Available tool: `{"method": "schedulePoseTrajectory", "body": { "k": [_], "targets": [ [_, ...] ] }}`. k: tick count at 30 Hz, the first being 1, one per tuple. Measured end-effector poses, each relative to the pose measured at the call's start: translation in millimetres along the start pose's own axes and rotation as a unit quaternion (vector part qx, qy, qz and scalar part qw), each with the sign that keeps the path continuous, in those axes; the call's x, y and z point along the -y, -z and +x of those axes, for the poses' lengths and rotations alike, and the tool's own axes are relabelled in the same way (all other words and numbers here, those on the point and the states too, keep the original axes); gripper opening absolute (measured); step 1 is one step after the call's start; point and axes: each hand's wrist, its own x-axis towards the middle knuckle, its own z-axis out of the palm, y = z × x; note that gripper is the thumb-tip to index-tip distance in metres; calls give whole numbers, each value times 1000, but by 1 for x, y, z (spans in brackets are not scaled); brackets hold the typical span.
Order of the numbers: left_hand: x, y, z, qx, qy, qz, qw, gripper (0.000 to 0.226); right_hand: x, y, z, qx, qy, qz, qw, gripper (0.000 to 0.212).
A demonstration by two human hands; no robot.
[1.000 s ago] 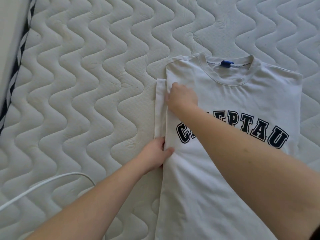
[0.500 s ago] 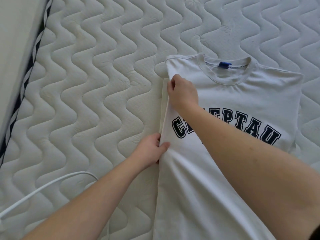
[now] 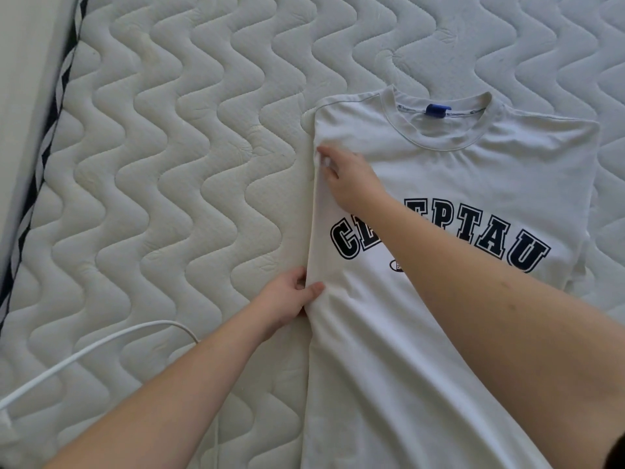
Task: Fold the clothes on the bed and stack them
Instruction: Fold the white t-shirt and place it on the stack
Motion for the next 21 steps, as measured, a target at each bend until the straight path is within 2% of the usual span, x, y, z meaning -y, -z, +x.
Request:
{"method": "schedulePoseTrajectory", "body": {
  "k": [6, 12, 15, 16, 18, 20, 21],
  "targets": [
    [12, -4, -9, 43, 23, 8, 999, 39, -36, 3, -57, -10, -46, 53, 997, 49],
    [21, -16, -33, 111, 45, 146, 982, 49, -90, 9, -171, -20, -94, 37, 995, 51],
    [45, -29, -52, 128, 69, 200, 969, 54, -119, 16, -242, -54, -140, -1, 989, 51],
    [55, -33, -58, 117, 77, 213, 967, 51, -128, 18, -267, -83, -171, -12, 982, 51],
    [75, -40, -70, 48, 88, 208, 973, 45, -144, 22, -312, -137, -254, -17, 957, 54],
    [95, -43, -83, -34, 92, 177, 979, 45, -156, 25, -350, -142, -353, 1, 925, 61],
    [104, -43, -91, -46, 96, 158, 982, 45, -162, 25, -367, -128, -404, 14, 906, 66]
  ]
}}
